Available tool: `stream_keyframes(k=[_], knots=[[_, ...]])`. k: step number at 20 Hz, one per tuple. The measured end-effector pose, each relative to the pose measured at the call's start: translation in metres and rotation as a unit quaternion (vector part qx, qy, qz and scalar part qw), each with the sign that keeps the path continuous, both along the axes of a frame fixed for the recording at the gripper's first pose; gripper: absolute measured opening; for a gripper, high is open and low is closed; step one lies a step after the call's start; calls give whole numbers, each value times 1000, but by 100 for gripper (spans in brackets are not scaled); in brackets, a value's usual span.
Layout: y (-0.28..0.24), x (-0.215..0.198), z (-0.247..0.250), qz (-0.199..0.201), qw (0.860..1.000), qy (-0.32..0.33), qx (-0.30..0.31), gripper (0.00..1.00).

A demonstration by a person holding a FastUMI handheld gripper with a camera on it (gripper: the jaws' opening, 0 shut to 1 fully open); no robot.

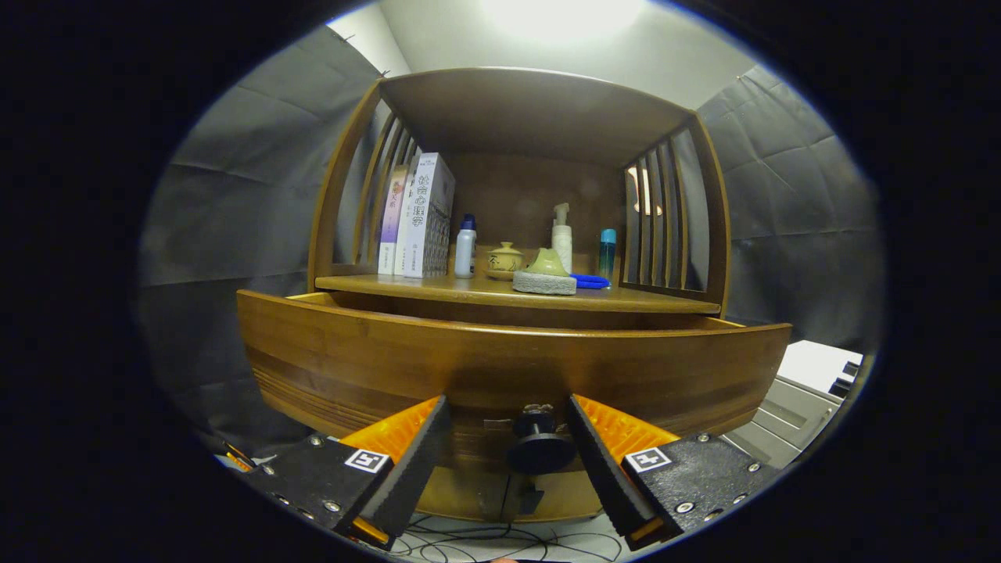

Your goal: Pull open the drawer, take out the items inside it, and place them on the countertop above the cabinet.

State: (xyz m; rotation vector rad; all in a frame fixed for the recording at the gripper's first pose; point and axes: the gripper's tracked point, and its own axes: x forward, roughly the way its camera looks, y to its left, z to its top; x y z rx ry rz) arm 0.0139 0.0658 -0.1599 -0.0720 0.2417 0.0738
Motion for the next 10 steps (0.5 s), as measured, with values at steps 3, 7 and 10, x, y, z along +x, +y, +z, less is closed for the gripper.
stream_keyframes(k=[3,7,10], knots=[[-1,12,-2,3,1000,-1,0,94],[-1,28,-4,8,1000,2,3,94],[-3,41,-6,13,1000,4,1,94]])
